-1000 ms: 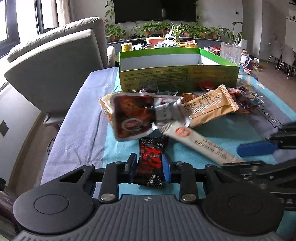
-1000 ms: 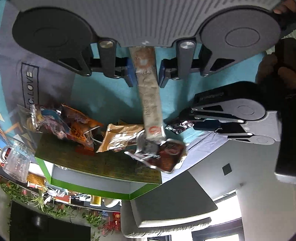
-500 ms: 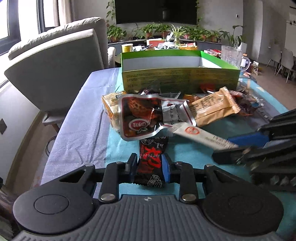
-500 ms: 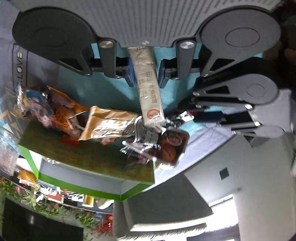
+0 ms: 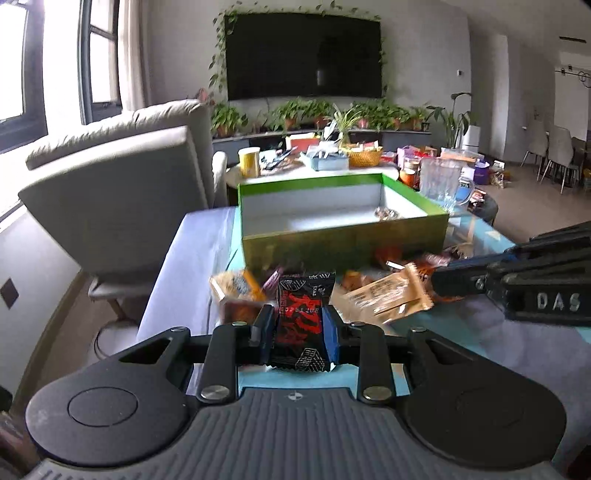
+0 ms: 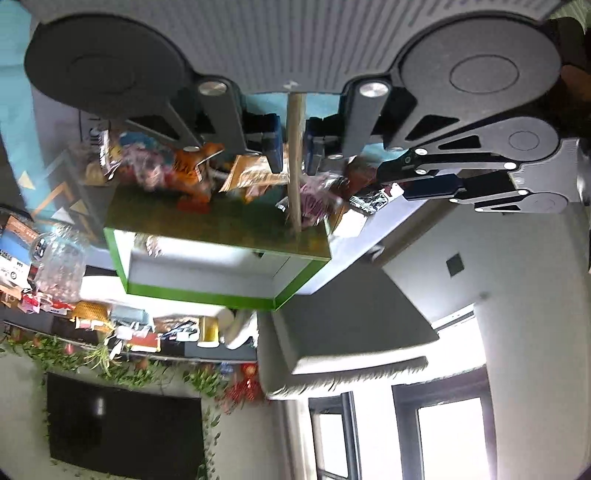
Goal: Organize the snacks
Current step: 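Lift both held packets and carry them over the green box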
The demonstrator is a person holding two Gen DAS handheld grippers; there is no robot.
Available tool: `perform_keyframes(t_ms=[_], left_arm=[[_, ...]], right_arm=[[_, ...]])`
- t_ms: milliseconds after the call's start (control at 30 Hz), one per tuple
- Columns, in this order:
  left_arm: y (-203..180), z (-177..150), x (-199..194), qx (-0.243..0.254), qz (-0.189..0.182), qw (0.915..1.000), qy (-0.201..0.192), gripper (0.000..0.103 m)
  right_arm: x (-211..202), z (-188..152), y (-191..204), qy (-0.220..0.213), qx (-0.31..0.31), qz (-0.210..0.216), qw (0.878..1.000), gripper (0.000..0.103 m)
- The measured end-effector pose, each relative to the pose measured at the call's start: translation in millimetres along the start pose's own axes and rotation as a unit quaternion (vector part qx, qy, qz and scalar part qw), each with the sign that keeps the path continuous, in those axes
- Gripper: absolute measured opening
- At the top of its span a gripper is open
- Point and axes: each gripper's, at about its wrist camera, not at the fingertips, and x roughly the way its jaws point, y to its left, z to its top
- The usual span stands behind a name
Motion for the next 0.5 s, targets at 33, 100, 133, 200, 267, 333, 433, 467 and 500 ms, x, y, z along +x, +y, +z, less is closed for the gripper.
perform_keyframes(t_ms=[33,100,133,200,267,333,433,467,500], left_arm=[[-2,1,1,0.004,0.0,1.0,-0.002,0.026],[-4,3,2,0.007,0.001,1.0,0.002,0.026],[-5,3,2,0.007,0.003,1.0,0.005,0.026],[-3,0,2,0.005,0.008,0.9999,0.009,0.026],[2,-3,1,0.0,0.013,0.9998,0.013,0.026],[8,-6,1,-0.007,0.021,0.9995,0.021,0.026],[14,-6,3,-0.012,0.035,0.999,0.025,0.026],[15,-6,2,-0.013,0.037,0.9989,0.025,0.026],[17,-5,1,-0.014,0.038,0.9989,0.023,0.026]], right_arm=[[1,0,-1,0.002,-0.002,-0.001,1.0,0.011],[4,-4,-3,0.017,-0.009,0.001,1.0,0.011],[5,-7,-5,0.023,-0.01,0.0,1.0,0.012],[10,-15,-9,0.04,-0.008,0.008,0.999,0.018],[17,-24,-11,0.059,-0.003,0.016,0.998,0.018],[25,-31,-10,0.08,-0.001,0.033,0.996,0.018],[38,-36,-1,0.097,-0.004,0.043,0.994,0.036],[42,-36,2,0.095,-0.006,0.043,0.995,0.043],[45,-34,5,0.091,-0.008,0.046,0.995,0.046]])
